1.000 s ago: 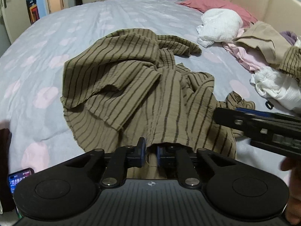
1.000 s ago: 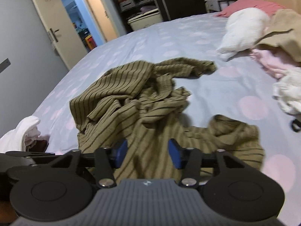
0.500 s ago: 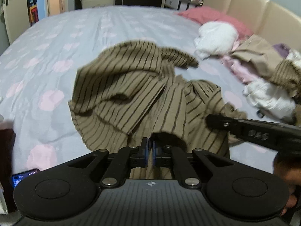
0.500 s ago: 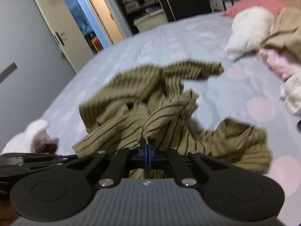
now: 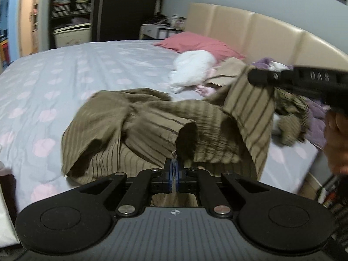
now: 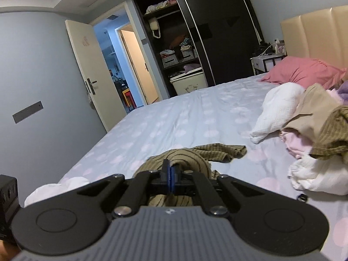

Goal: Fold clothes

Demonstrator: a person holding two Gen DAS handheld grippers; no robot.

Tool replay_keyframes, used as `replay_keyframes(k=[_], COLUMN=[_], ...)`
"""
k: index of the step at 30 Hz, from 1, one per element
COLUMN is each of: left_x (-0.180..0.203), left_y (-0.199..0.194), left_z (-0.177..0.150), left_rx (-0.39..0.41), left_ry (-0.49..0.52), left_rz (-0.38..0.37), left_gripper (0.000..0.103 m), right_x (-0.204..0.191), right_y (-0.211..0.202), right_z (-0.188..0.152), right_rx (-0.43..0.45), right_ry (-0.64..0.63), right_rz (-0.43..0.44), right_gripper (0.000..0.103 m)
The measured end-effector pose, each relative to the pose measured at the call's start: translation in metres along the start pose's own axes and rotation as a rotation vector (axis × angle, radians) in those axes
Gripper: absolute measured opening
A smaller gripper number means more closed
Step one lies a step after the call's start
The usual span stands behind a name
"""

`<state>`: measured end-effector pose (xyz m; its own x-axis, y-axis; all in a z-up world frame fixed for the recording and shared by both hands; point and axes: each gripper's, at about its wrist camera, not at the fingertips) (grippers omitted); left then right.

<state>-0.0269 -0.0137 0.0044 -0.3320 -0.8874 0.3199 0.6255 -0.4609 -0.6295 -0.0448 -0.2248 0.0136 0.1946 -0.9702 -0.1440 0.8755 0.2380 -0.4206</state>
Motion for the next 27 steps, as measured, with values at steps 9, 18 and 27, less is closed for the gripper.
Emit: replay_keyframes(k=[9, 18, 27], left_x=[0.015, -0.011, -0.006], left_y=[0.02, 0.02, 0.078], left_z=[-0.047, -0.018, 0.049], left_rx=[-0.2, -0.141, -0.059], left_ry=[0.089, 0.091, 0.145], left_rz=[-0.086, 0.069, 0.123], left_gripper=[0.005, 0.04, 0.048], right_x=[0.014, 0.025, 0.024], right_y=[-0.029, 0.005, 0.03], right_z=[-0.035, -0.075, -0.054], right_rx=[-0.07, -0.231, -0.151], right_ry=[0.019, 0.019, -0.014], right_rz=[-0.031, -0.125, -0.13], right_gripper=[0.002, 0.038, 0.047])
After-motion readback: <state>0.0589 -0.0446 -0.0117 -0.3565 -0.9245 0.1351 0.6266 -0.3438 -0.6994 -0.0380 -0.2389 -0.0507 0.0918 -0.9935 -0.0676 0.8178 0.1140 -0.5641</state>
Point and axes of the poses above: each gripper's, at about its wrist camera, not at the fingertips, and y roughly the way its jaws point, x to its right, z to its top, and after that the axes turned 13 degrees about -y, right-handed
